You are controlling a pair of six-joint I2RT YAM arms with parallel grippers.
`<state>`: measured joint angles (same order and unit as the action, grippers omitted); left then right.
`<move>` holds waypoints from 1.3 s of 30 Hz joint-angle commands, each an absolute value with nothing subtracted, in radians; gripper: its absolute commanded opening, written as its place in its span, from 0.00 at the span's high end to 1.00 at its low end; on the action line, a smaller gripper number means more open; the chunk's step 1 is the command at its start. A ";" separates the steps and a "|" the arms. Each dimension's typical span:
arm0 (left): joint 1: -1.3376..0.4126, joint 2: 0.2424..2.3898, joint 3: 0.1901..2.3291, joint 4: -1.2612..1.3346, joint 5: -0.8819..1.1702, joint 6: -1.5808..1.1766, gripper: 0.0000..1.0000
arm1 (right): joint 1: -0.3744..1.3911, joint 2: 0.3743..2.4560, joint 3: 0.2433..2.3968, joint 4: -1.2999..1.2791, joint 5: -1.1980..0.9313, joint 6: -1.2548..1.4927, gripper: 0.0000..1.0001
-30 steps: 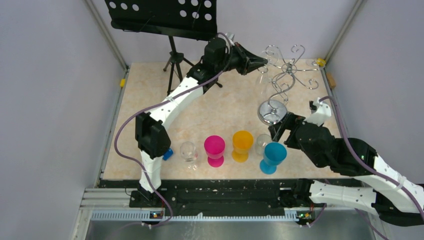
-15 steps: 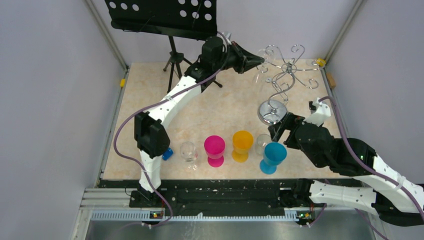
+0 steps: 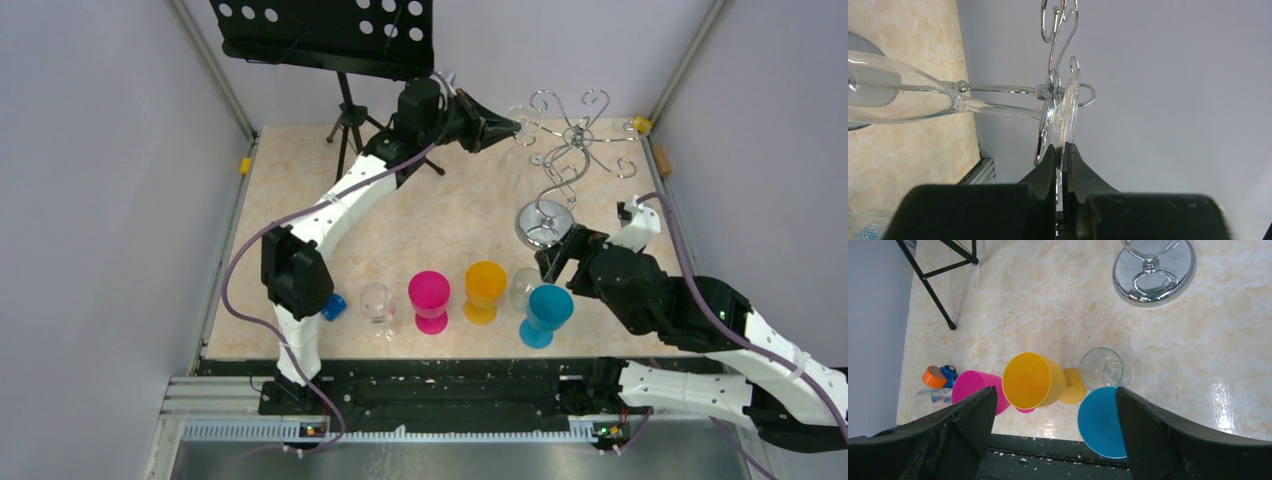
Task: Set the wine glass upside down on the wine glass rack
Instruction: Turn the wine glass upside down at the wine rack.
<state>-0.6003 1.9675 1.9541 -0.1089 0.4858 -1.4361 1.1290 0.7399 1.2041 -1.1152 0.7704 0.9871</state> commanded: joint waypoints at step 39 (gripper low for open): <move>-0.657 1.863 1.917 -0.066 0.519 -1.391 1.00 | 1.122 0.753 1.204 -1.056 0.772 0.956 0.10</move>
<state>-0.6506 1.9083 1.8942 -0.1356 0.5076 -1.3991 1.1290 0.7506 1.2041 -1.0813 0.7647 0.9688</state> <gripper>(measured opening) 0.036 0.897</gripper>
